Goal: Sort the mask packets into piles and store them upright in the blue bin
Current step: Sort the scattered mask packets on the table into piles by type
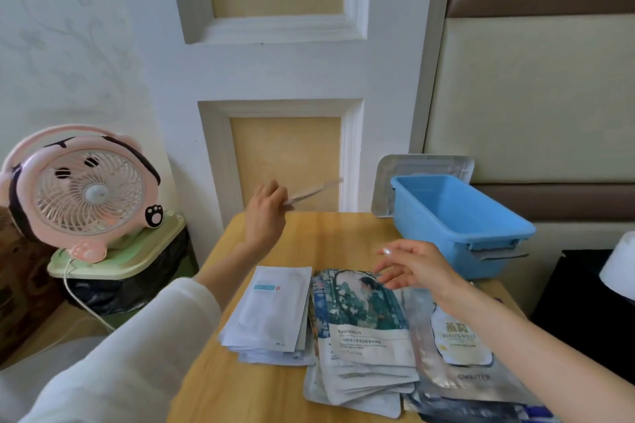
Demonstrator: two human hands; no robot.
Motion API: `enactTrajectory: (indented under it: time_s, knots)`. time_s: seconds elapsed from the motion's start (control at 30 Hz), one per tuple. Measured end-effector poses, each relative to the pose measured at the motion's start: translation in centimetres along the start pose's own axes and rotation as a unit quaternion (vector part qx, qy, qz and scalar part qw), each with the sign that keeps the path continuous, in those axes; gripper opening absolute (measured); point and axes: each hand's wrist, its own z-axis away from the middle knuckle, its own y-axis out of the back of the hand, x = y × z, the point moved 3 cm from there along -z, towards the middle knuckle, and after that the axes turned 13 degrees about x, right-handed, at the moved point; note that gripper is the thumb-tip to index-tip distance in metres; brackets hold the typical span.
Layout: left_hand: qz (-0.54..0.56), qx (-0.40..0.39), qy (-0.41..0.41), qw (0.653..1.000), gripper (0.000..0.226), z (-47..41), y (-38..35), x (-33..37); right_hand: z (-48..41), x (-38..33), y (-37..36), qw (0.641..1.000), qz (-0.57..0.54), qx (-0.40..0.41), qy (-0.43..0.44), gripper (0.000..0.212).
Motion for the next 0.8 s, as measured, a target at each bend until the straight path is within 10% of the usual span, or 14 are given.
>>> enactTrajectory:
  time_s: [0.1, 0.23, 0.4, 0.5, 0.63, 0.8]
  knots:
    - [0.117, 0.166, -0.156, 0.967, 0.025, -0.9, 4.3, 4.7, -1.8, 0.5, -0.5, 0.975, -0.191, -0.004, -0.11, 0.054]
    - [0.137, 0.11, -0.285, 0.942, 0.007, 0.8, 8.0, 8.6, -1.2, -1.3, -2.0, 0.924, -0.279, -0.22, -0.139, 0.078]
    - [0.23, -0.042, 0.065, 0.97, 0.034, 2.8, 9.3, 8.4, 0.8, -1.9, -3.7, 0.977, -0.132, -0.164, -0.039, 0.024]
    - [0.423, -0.168, 0.442, 0.773, 0.047, 3.8, 8.5, 7.2, 0.7, -2.6, -2.7, 0.986, -0.14, -0.085, -0.002, 0.018]
    - [0.36, -0.364, 0.318, 0.798, 0.025, 5.7, 9.3, 8.9, 1.0, -3.2, -2.3, 0.995, -0.085, -0.054, 0.028, 0.019]
    - [0.407, -0.307, 0.351, 0.786, 0.032, 4.5, 10.4, 10.8, 1.4, -4.1, -2.3, 0.996, -0.087, -0.016, 0.019, 0.034]
